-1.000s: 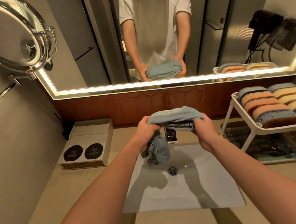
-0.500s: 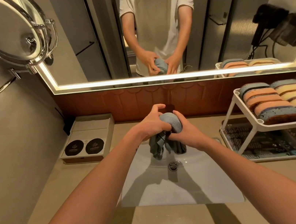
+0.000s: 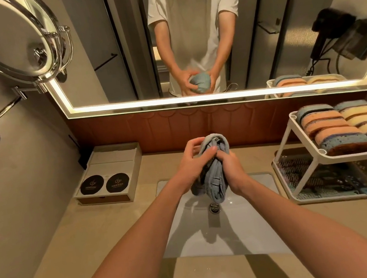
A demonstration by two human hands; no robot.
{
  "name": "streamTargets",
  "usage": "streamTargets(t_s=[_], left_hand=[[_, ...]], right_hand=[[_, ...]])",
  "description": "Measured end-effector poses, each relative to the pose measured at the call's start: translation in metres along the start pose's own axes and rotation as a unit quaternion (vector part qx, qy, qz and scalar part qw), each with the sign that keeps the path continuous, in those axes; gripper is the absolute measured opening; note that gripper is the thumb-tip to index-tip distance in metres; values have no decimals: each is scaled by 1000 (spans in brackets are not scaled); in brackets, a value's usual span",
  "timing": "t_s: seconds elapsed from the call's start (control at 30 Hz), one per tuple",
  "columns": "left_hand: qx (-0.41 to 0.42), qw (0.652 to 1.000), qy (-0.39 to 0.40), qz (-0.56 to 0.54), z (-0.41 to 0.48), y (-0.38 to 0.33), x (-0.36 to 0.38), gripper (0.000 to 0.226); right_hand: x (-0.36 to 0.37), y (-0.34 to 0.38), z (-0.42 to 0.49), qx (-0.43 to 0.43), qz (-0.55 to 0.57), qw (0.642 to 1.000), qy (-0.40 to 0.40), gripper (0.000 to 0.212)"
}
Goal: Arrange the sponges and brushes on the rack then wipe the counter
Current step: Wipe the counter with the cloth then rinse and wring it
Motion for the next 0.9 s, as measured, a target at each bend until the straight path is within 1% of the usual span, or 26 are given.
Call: streamTargets(t_s=[0.07,0.13,0.17,0.23,0.3,0.33,0.37,0.4,0.43,0.47,0.5,0.53,0.57,0.63,0.67,0.7,0.73,0.77,0.8,0.83,0.9], left_hand=[[-23,997,55,-45,-5,11,9,51],[-46,990,99,-85,-8,23,20,54],[-52,989,110,-82,-9,26,25,59],[-61,990,111,-58,-11,30,29,64],[-63,991,117,-10,-10,29,25,56],[-65,990,123,21,-9,29,21,52],[-67,988,125,52,-7,30,15,49],[-72,987,120,74,-5,32,9,48],[-79,987,107,93,-3,33,1,47],[-90,986,89,109,-1,34,-6,46],[-102,984,79,124,0,33,-11,44],[-116,981,78,137,2,32,-14,41],[-131,977,88,144,1,31,-13,36],[-172,964,128,154,-3,29,-6,28],[-194,955,154,165,-6,28,-1,25],[-213,944,180,174,-8,26,3,24],[-224,936,199,186,-9,25,6,24],[-222,929,211,206,-9,23,8,24],[-206,923,217,242,-8,21,9,22],[-173,913,222,296,-5,18,10,21],[-89,886,214,402,0,16,12,28]], right_hand=[[-2,1,4,17,42,998,-30,26],[1,1,6,49,75,996,-25,43],[4,0,6,66,89,994,-14,48],[9,0,1,82,88,992,29,46],[10,3,-2,68,81,991,86,50],[8,4,-5,67,58,990,107,51],[4,4,-5,56,7,991,117,49],[-3,6,-4,35,-93,989,113,44],[-15,10,0,-1,-243,967,82,36],[-29,15,5,-53,-402,913,40,34],[-38,19,6,-108,-514,851,5,46],[-41,23,3,-163,-567,808,-4,65],[-38,25,0,-238,-596,767,1,79],[-27,25,-9,-369,-656,659,17,95],[-25,23,-10,-396,-658,640,17,98],[-24,22,-10,-407,-641,650,15,98],[-23,21,-10,-405,-615,676,16,94],[-23,19,-9,-406,-587,700,17,85],[-20,18,-9,-410,-577,706,12,76],[-18,17,-9,-411,-589,696,4,67],[-11,13,-4,-396,-643,655,-9,53]])
Point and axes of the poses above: each hand's wrist, its own z-axis towards the middle knuckle, its own x-axis out of the palm, y = z × x, the point moved 7 cm from there along z, towards the middle knuckle, and after that the axes turned 6 degrees about -z, right-handed, at the moved point
